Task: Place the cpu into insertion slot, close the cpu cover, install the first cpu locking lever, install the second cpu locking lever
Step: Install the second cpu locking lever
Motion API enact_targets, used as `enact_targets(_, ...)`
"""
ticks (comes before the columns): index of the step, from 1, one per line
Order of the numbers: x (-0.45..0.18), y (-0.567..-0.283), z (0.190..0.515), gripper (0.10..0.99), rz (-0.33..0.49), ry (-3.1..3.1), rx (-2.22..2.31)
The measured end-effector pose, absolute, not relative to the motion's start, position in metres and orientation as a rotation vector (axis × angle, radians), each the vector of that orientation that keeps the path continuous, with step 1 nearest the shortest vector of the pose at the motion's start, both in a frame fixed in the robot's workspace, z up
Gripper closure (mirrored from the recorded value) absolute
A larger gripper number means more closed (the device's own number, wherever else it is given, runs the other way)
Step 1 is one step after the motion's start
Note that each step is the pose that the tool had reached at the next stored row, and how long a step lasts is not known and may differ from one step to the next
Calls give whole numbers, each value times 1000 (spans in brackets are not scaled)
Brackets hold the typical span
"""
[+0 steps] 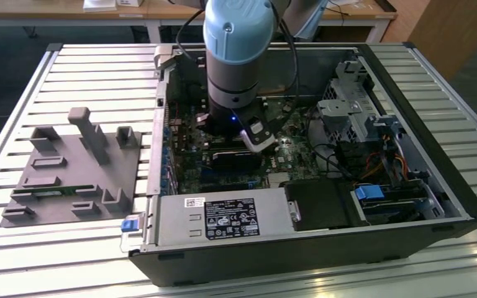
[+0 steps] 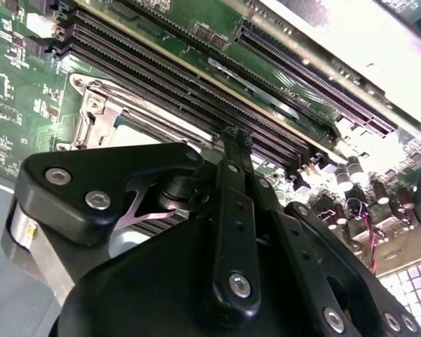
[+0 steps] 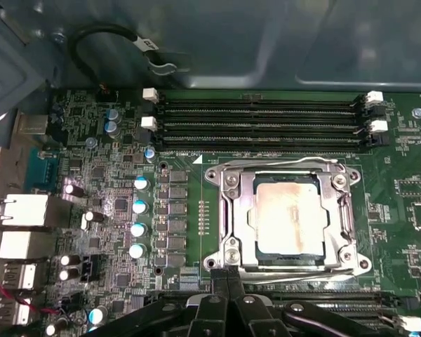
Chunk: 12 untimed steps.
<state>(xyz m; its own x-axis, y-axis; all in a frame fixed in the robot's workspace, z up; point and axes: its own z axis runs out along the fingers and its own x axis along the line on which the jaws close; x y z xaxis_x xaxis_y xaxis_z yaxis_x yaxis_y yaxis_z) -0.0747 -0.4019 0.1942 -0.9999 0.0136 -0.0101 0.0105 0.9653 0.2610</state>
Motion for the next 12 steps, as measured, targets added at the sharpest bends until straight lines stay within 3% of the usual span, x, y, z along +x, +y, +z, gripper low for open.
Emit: enact_targets(12, -81, -400, 190, 980, 453, 3096, 19)
